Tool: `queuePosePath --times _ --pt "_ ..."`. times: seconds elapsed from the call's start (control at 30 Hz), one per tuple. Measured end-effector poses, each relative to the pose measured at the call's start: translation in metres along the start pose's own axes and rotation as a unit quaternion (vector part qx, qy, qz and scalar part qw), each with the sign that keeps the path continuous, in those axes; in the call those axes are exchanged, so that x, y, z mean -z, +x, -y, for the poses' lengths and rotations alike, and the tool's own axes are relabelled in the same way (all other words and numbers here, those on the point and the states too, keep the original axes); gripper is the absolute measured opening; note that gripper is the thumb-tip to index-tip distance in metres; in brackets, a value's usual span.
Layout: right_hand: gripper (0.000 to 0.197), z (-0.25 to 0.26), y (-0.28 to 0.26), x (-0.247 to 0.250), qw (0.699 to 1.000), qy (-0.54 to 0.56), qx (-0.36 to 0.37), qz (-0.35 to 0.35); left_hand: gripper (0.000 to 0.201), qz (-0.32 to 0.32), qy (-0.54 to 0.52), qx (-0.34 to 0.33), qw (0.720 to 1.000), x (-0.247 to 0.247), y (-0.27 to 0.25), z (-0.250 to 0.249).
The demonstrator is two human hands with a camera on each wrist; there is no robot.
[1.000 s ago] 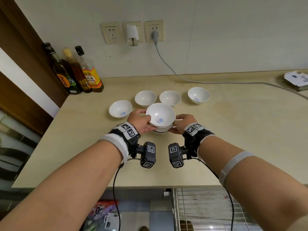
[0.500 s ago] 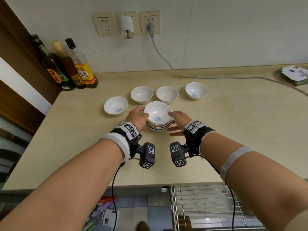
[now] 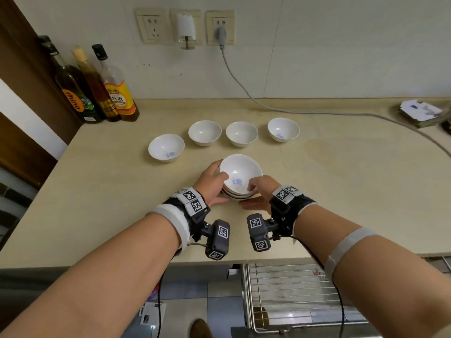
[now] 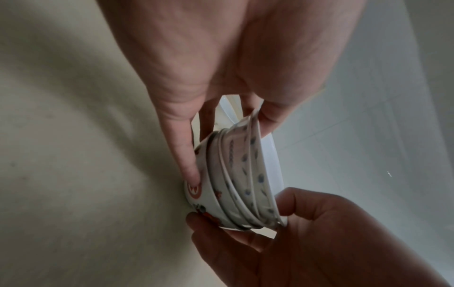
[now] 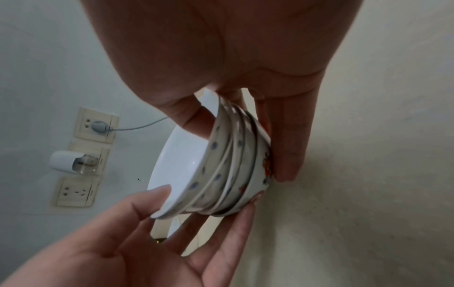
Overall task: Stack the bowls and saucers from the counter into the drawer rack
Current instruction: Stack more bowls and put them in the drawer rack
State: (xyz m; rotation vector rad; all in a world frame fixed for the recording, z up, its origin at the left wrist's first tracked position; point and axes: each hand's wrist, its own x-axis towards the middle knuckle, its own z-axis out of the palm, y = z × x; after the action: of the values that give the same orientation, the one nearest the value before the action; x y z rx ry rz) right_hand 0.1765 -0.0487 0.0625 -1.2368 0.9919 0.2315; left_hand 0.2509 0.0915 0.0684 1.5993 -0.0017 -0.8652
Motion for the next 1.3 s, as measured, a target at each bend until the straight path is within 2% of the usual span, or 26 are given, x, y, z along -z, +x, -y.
queuePosePath --times 0.1,0.17,0.2,0.23,0.4,0.53,0.7,0.8,0.87,0.97,1.07,1.2,1.3 --pt "0.051 -0.004 -0.010 0.012 1.000 0.019 -0.005 0.012 0.053 0.008 0.003 -0.022 1.000 -0.008 -0.015 0.006" --pt "0.053 -0.006 -0.008 0.017 0.999 0.034 0.022 0.011 0.053 0.019 0.003 -0.024 1.000 -0.006 -0.022 0.010" --pt "0.055 -0.007 -0.008 0.028 0.999 0.033 0.023 0.034 0.053 0.015 0.020 -0.033 0.999 -0.014 -0.026 0.009" --pt "0.057 -0.021 -0.022 0.066 0.992 -0.045 0.023 0.119 0.053 -0.070 -0.001 -0.061 0.996 -0.058 -0.064 0.036" --pt "0.064 -0.030 -0.024 0.071 0.987 -0.009 0.040 0.154 0.053 -0.045 0.044 -0.068 0.996 -0.052 -0.083 0.034" --pt "0.058 -0.043 -0.036 0.100 0.960 -0.071 0.022 0.269 0.051 -0.121 0.007 -0.077 0.990 -0.087 -0.125 0.055" --pt "0.060 -0.066 -0.049 0.124 0.927 -0.114 -0.011 0.357 0.055 -0.205 -0.055 -0.089 0.973 -0.126 -0.172 0.097" --pt "0.059 -0.085 -0.052 0.130 0.910 -0.127 -0.056 0.391 0.062 -0.258 -0.099 -0.056 0.959 -0.133 -0.192 0.127" --pt "0.058 -0.100 -0.053 0.136 0.899 -0.140 -0.080 0.406 0.063 -0.288 -0.093 -0.008 0.953 -0.135 -0.204 0.151" --pt "0.056 -0.121 -0.055 0.147 0.880 -0.171 -0.111 0.428 0.053 -0.318 0.038 0.088 0.943 -0.133 -0.212 0.202" --pt "0.055 -0.141 -0.053 0.159 0.863 -0.207 -0.127 0.443 0.073 -0.321 0.171 0.191 0.912 -0.132 -0.210 0.256" --pt "0.056 -0.172 -0.038 0.180 0.860 -0.231 -0.182 0.417 0.043 -0.337 0.079 0.204 0.916 -0.141 -0.208 0.285" --pt "0.054 -0.194 -0.016 0.194 0.881 -0.222 -0.213 0.359 0.039 -0.362 0.009 0.203 0.910 -0.144 -0.202 0.293"
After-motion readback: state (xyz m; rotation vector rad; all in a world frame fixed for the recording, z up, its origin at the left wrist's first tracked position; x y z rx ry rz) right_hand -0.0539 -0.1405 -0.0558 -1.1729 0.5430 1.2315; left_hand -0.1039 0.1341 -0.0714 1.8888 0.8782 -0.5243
